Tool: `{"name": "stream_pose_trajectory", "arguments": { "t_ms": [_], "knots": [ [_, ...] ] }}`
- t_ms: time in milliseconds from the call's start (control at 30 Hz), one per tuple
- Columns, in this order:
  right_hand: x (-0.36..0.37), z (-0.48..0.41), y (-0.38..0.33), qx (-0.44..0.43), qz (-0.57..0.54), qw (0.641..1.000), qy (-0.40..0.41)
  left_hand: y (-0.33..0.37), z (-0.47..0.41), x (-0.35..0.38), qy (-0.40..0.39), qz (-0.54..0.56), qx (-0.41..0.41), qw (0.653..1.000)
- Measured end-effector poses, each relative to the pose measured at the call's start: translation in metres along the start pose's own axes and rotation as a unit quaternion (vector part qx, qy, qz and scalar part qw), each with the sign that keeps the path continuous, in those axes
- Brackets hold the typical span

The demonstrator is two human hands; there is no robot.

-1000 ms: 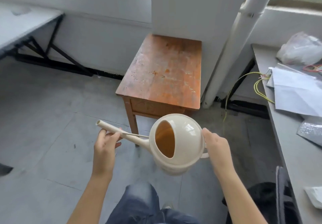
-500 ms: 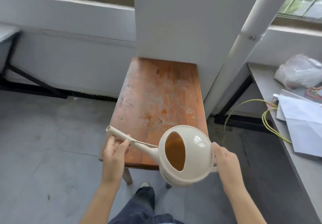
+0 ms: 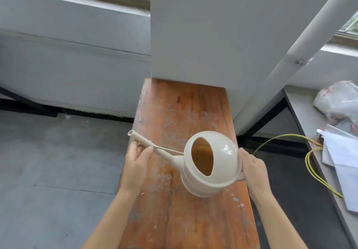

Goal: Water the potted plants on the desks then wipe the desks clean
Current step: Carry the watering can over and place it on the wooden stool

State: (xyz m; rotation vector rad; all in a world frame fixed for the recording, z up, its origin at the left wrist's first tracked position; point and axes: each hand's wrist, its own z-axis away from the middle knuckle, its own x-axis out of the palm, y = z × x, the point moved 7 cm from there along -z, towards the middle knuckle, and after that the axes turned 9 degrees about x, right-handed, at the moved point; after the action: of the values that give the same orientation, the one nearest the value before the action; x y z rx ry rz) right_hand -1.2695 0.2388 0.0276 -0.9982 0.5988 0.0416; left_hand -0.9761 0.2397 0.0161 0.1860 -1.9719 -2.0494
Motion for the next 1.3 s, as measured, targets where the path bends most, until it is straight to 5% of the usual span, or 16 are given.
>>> {"name": "stream_pose_trajectory", "arguments": {
  "t_ms": [767,1167,1300],
  "knots": [
    [0.081,-0.238,-0.146,-0.005,0.019,0.999,-0.047,-0.012,-0.249,0.081,0.042,-0.050,-0.019,0.998],
    [0.090,-0.256,-0.166,-0.049,0.080,0.995,-0.047,-0.022,-0.264,0.080,0.067,-0.086,-0.010,0.994],
    [0.079,-0.235,-0.161,-0.063,0.019,0.998,-0.025,-0.017,-0.244,0.076,0.044,-0.153,-0.031,0.987]
  ]
}}
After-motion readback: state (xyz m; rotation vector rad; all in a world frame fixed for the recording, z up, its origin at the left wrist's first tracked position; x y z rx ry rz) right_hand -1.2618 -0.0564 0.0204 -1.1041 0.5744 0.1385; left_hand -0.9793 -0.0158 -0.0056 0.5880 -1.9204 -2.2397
